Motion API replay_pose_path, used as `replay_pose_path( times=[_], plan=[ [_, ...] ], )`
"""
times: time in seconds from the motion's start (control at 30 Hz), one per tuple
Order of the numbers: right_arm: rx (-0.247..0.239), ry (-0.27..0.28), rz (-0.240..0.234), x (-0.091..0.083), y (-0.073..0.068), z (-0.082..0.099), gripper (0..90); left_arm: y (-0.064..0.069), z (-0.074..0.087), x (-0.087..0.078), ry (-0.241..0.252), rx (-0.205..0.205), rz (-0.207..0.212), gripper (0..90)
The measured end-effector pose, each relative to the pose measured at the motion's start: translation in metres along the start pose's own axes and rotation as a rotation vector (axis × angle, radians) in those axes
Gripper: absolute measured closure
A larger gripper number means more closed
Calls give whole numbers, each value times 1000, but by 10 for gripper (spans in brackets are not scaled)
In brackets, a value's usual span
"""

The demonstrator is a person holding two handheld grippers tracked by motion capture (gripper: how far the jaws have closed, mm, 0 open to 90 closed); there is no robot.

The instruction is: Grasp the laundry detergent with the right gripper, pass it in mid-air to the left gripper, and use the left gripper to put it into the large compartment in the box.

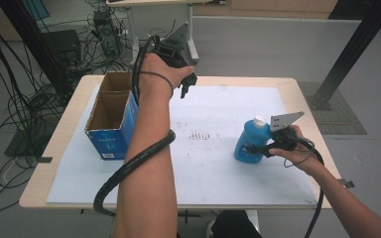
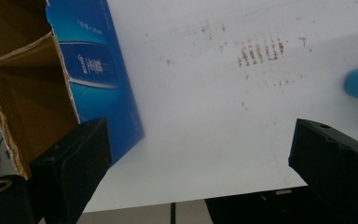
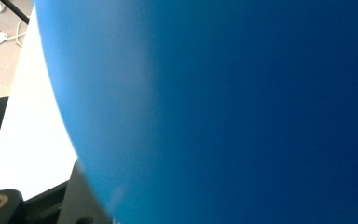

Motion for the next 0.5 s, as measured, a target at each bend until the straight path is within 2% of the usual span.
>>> replay_pose_path(
  times=[0.5],
  plan=[
    [3, 1, 0, 0, 0, 0, 432, 0, 1, -2, 7, -2, -6, 64]
  ],
)
Point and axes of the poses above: each handheld gripper's, and its own axes: x roughly forward along the jaws, z roughly out of its underside, y roughly to its right, the point moved 9 cm from there along x, roughly forward along the jaws, and after that the axes turned 14 degrees about z, right-handed, at the moved point
